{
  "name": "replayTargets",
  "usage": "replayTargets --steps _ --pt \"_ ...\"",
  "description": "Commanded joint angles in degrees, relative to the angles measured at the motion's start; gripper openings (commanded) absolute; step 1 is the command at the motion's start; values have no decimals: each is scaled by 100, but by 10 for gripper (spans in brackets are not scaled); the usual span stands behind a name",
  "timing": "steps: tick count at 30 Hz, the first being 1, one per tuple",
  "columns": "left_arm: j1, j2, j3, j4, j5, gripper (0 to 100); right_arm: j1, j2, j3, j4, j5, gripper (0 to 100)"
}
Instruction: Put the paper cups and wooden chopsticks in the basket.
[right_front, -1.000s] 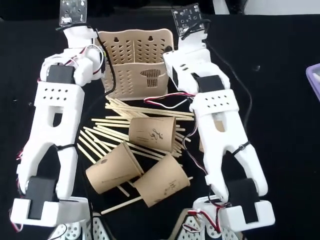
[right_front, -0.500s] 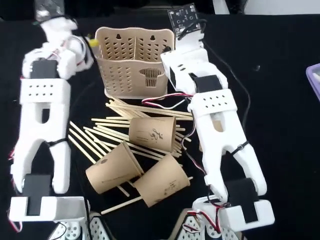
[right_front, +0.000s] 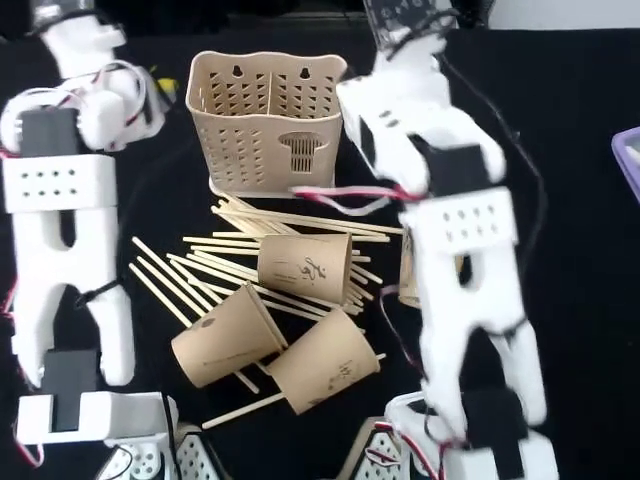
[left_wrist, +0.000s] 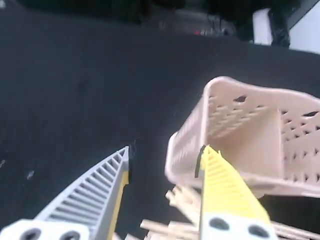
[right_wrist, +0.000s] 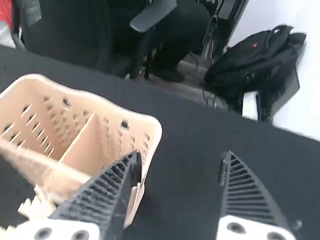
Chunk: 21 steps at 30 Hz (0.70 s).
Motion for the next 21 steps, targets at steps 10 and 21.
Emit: replayTargets --steps 10,21 --pt "-778 -220 611 1952 -9 234 -273 -2466 2809 1160 26 248" --pt "-787 -3059 5780 -1125 44 234 -1037 -3618 5622 9 -413 247"
